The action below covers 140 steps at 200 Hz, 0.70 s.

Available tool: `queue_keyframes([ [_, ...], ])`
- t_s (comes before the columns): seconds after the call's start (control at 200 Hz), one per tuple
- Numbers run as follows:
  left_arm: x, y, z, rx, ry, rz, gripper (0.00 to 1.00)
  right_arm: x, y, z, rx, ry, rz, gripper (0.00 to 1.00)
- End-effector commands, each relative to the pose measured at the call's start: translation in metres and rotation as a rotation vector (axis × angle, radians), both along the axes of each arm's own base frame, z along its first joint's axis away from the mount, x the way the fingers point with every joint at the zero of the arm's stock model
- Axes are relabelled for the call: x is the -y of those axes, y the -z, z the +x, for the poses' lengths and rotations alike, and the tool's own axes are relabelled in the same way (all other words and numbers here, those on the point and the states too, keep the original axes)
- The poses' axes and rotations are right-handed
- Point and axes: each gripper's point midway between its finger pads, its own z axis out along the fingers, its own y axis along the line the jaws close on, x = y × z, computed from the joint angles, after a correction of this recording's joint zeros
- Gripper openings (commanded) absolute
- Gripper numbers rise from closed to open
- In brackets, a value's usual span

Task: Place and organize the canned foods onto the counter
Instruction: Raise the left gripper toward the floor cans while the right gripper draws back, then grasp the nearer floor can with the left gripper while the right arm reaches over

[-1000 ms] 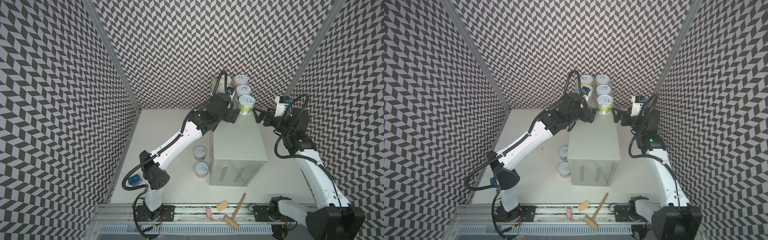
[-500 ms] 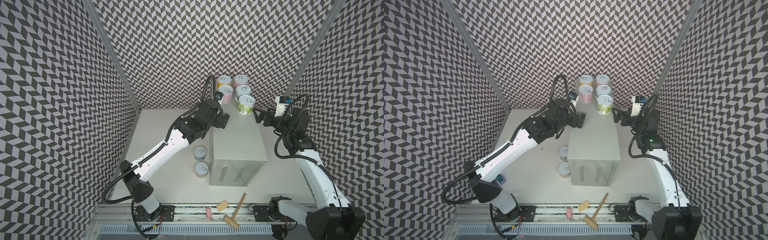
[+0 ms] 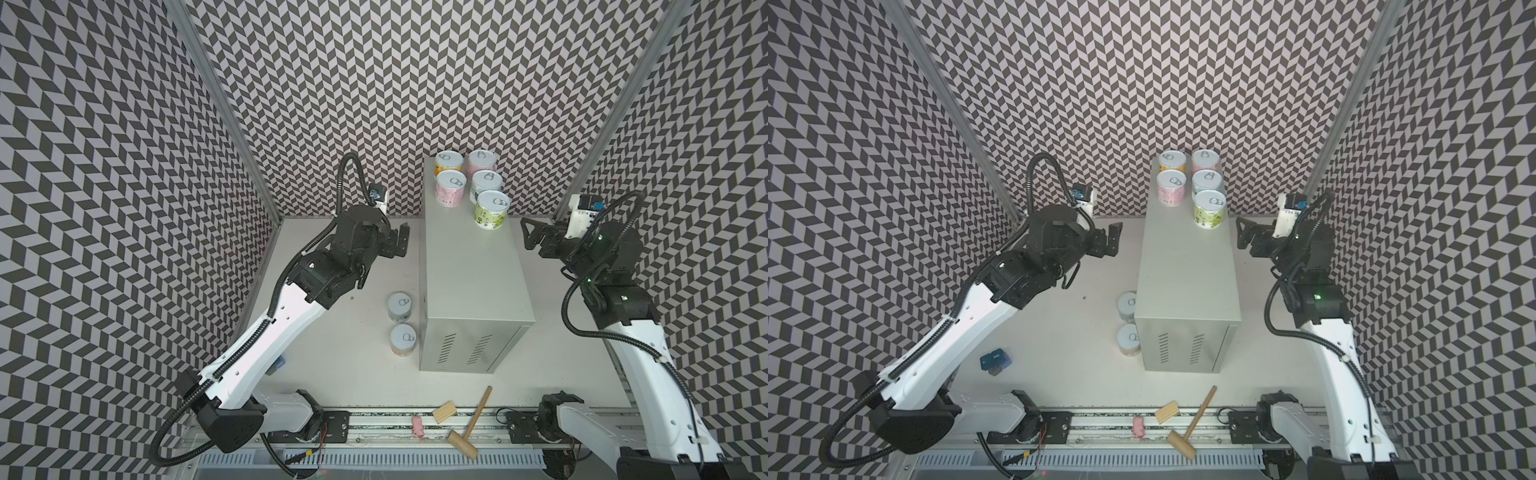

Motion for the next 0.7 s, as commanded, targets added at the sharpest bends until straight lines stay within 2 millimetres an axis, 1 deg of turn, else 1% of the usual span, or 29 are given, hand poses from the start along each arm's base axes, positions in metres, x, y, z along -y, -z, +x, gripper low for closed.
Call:
queue_keyframes([
  [0.0, -0.014, 0.009, -0.009, -0.052, 0.024, -0.075, 1.0, -0.002, -0.03, -0.027, 0.05, 0.022, -0.049, 0.99],
  [0.095, -0.022, 0.024, -0.012, -0.096, 0.04, -0.097, 1.0, -0.017, -0.036, -0.044, 0.035, 0.006, -0.123, 0.99],
  [0.175, -0.026, 0.041, -0.014, -0.137, 0.044, -0.096, 1.0, -0.035, -0.042, -0.06, 0.025, -0.04, -0.167, 0.99],
  [0.335, -0.026, 0.079, -0.02, -0.234, 0.062, -0.087, 1.0, -0.066, -0.057, -0.092, 0.045, -0.205, -0.206, 0.99],
  [0.396, -0.024, 0.093, -0.022, -0.271, 0.072, -0.089, 1.0, -0.08, -0.056, -0.099, 0.037, -0.291, -0.236, 0.99],
  [0.516, -0.016, 0.122, -0.029, -0.355, 0.106, -0.097, 1.0, -0.115, -0.048, -0.114, 0.002, -0.505, -0.288, 0.99],
  [0.626, -0.014, 0.146, -0.031, -0.413, 0.104, -0.098, 1.0, -0.141, -0.047, -0.127, -0.008, -0.609, -0.334, 0.99],
  [0.696, -0.013, 0.163, -0.031, -0.451, 0.097, -0.093, 1.0, -0.16, -0.043, -0.132, -0.029, -0.646, -0.372, 0.99],
])
